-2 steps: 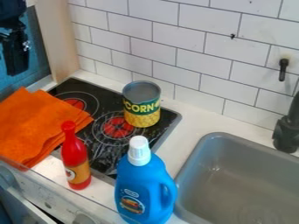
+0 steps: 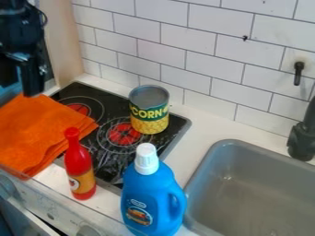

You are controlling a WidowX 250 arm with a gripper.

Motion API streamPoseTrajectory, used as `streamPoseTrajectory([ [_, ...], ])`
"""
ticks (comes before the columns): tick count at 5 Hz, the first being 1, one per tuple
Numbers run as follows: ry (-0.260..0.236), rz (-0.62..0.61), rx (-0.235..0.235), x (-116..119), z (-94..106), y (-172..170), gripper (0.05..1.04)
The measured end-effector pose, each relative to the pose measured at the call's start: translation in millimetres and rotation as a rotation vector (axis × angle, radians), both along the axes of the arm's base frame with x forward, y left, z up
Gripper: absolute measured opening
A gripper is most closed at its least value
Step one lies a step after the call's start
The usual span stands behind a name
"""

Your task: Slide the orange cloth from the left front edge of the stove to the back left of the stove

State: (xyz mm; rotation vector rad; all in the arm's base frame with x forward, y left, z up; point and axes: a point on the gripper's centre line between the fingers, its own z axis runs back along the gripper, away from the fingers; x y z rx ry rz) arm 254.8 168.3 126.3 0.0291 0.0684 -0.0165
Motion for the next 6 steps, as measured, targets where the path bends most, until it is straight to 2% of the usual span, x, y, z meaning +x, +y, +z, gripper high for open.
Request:
streamPoseTrajectory([
  [1, -0.014, -0.049, 0.001, 13.8, -24.6, 8.2, 1.001],
  [2, 0.05, -0.073, 0.037, 19.9, -61.3, 16.8, 1.001],
  [3, 0.153, -0.059, 0.086, 16.2, -84.2, 18.4, 1.001],
  [4, 0.24, -0.049, 0.084, 17.6, -94.2, 25.5, 1.001],
  [5, 0.26, -0.043, 0.074, 24.6, -97.3, 29.4, 1.001],
  [6, 0.214, -0.075, 0.031, 39.9, -98.3, 27.4, 1.001],
])
